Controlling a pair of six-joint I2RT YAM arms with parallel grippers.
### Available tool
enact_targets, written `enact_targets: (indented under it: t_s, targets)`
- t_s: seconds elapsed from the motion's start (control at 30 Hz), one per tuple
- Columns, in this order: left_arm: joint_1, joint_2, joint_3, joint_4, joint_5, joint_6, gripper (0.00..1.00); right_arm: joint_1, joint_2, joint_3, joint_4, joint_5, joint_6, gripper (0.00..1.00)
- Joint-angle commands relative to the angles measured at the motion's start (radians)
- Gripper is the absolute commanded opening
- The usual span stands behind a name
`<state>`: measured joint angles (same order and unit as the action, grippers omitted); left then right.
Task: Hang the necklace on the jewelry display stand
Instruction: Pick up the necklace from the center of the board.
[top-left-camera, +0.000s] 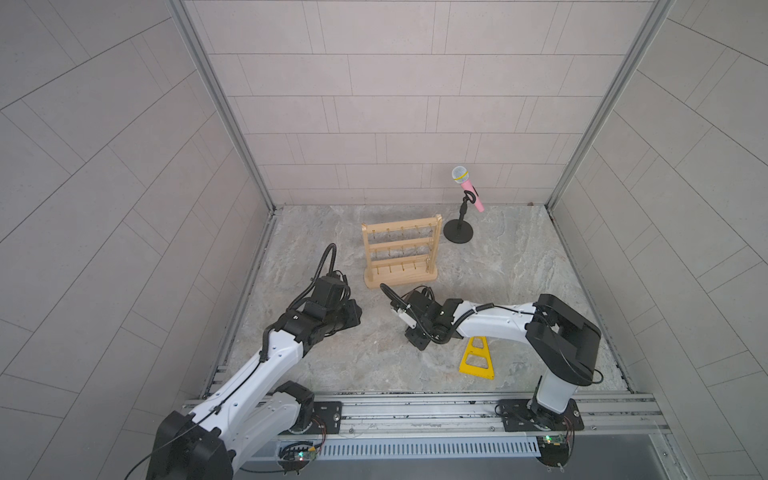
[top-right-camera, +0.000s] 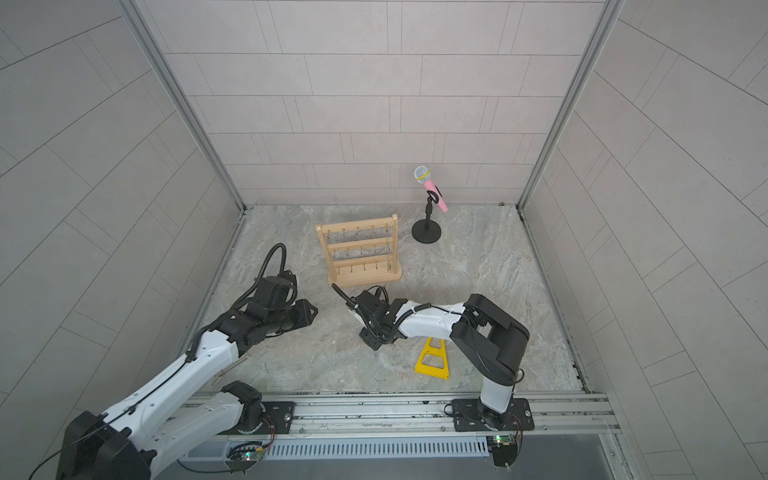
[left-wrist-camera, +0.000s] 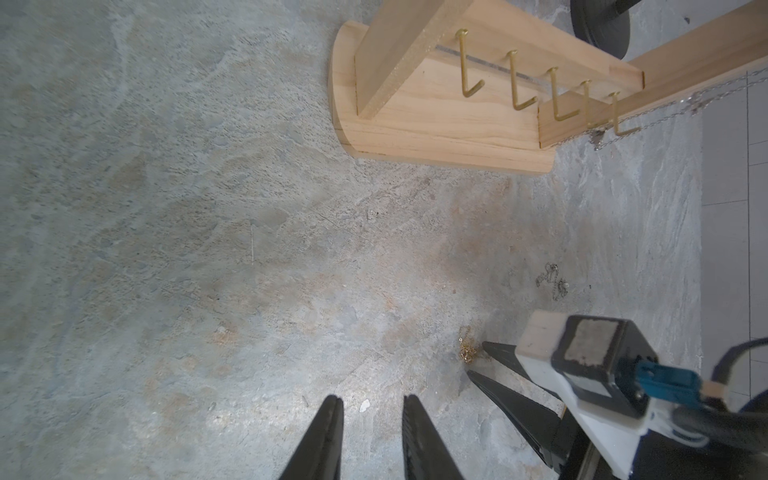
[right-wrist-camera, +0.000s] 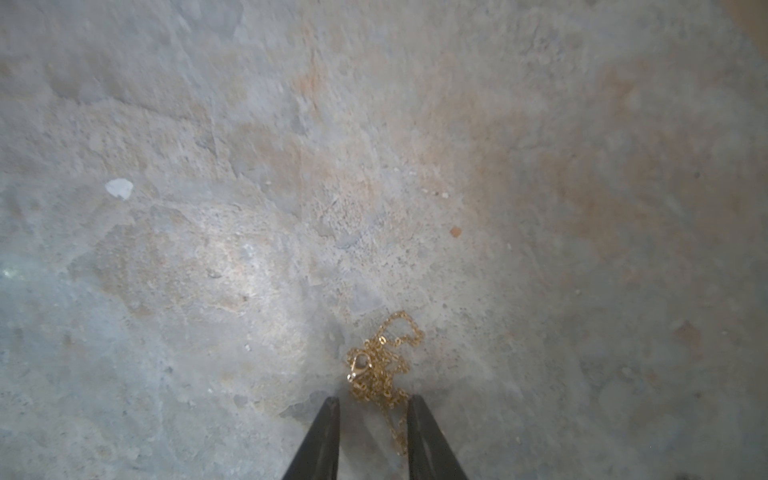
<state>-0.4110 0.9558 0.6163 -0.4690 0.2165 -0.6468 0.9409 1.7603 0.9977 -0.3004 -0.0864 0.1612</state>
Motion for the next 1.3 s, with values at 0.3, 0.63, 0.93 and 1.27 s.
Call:
enact_targets:
  t_s: [0.3, 0.63, 0.93, 1.27]
  targets:
    - [0.009, 0.003, 0.008, -0.007, 0.021, 0.042, 0.3, 0.005, 0.025, -0.02, -0.042, 0.004, -0.006, 0.11]
    - [-0.008, 0.038, 0.059, -0.02, 0.059, 0.065, 0.3, 0.001, -0.086, 0.004, -0.06, -0.001, 0.009, 0.04]
    - [-0.077, 0.066, 0.101, -0.022, 0.062, 0.088, 0.3, -0.008, -0.207, 0.015, -0.101, -0.003, 0.022, 0.03]
    - [-0.098, 0.098, 0.099, 0.019, 0.061, 0.06, 0.3, -0.023, -0.229, 0.002, -0.085, -0.056, 0.029, 0.14]
